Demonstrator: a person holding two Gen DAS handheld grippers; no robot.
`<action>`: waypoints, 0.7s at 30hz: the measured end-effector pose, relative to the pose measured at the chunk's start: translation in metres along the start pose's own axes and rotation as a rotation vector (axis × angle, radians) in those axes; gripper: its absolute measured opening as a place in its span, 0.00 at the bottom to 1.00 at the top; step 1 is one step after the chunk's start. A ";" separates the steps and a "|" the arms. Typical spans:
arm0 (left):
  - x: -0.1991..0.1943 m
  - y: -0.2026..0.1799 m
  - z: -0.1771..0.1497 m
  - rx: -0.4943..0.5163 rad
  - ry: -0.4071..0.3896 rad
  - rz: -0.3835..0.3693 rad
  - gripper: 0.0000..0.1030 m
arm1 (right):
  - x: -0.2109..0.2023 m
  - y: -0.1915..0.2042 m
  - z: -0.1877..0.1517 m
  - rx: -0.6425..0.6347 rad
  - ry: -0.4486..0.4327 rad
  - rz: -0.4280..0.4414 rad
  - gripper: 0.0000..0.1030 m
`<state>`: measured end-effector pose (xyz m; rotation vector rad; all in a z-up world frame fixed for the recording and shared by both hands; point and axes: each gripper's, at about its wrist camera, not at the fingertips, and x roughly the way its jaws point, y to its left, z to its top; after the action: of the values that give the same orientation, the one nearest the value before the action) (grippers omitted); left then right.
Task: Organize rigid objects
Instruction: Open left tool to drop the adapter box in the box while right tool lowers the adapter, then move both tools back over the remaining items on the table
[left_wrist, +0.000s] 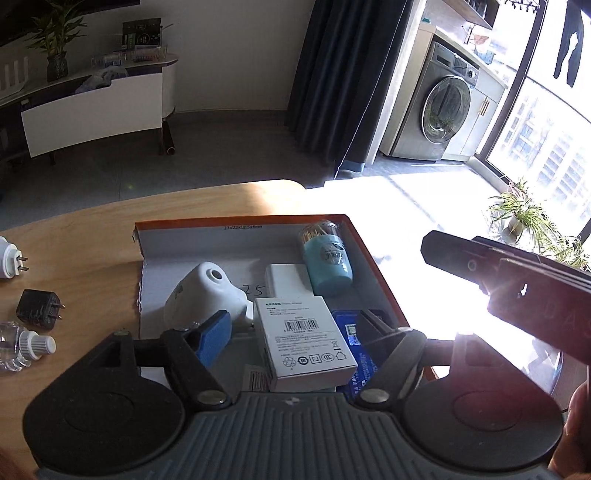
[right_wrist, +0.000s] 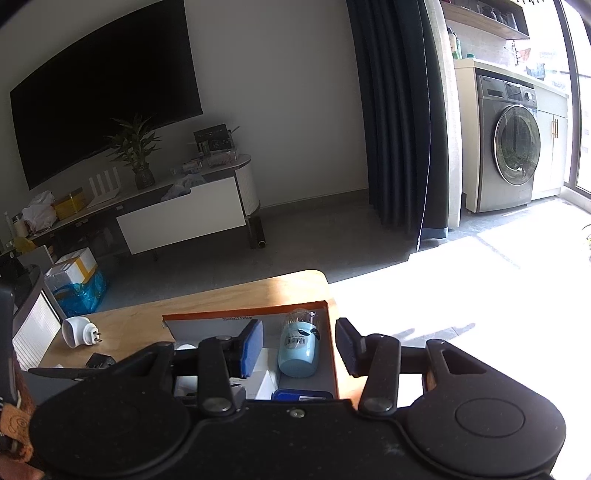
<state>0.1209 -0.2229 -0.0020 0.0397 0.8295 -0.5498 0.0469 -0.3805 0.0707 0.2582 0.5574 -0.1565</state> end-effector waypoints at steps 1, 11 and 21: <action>-0.003 0.003 0.000 -0.006 -0.002 0.017 0.76 | 0.000 0.002 0.000 -0.002 0.000 0.002 0.57; -0.034 0.033 -0.003 -0.051 -0.032 0.122 0.88 | -0.001 0.022 -0.008 -0.024 0.022 0.013 0.77; -0.053 0.065 -0.011 -0.099 -0.037 0.190 0.88 | 0.008 0.063 -0.021 -0.084 0.074 0.072 0.78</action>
<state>0.1152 -0.1400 0.0165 0.0169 0.8064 -0.3297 0.0564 -0.3154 0.0620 0.2026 0.6254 -0.0539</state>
